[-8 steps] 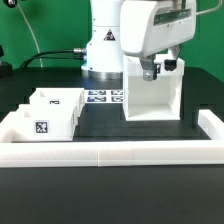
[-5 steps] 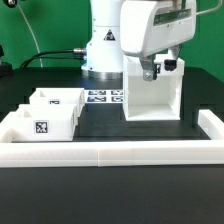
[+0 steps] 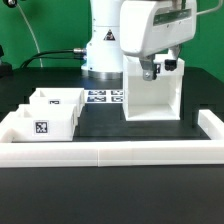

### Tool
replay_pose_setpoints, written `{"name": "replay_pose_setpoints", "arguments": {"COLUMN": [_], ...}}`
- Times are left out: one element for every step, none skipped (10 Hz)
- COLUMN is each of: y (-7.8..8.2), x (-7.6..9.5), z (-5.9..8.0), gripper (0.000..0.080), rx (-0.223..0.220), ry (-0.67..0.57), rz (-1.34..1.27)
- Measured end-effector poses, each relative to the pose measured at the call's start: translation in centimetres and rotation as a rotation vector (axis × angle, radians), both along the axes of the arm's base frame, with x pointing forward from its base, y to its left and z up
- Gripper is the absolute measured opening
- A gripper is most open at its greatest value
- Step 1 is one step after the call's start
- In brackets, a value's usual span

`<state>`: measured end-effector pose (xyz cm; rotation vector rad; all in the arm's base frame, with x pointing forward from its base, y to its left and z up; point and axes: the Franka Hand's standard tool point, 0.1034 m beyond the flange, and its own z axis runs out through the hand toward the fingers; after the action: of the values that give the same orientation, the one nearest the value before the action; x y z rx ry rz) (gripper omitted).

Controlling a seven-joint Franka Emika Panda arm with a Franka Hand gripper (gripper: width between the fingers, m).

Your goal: Assemble drawer

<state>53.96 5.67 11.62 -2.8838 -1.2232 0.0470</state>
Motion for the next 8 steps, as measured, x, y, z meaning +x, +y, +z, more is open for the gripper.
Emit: {"name": "replay_pose_setpoints", "arguments": {"y": [0.5,1.4,2.1,2.5,2.8,2.7,2.7,2.7], "x": [-1.6,-2.9,-3.7,-4.5,-4.9,-4.8,-4.9,-4.9], "z": [0.4,1.0,1.7,2.2,2.5,2.4,2.3,2.3], "gripper": [0.065,0.065,0.065,0.065,0.065,0.065,0.065,0.065], "rx": [-0.008,-0.016,-0.022,-0.028,-0.029,-0.029,-0.03,-0.03], "ry": [0.005,0.008,0.01,0.011,0.007,0.01,0.011,0.011], "rz": [-0.083,-0.148,-0.189,-0.222,-0.221,-0.22,-0.22,-0.22]}}
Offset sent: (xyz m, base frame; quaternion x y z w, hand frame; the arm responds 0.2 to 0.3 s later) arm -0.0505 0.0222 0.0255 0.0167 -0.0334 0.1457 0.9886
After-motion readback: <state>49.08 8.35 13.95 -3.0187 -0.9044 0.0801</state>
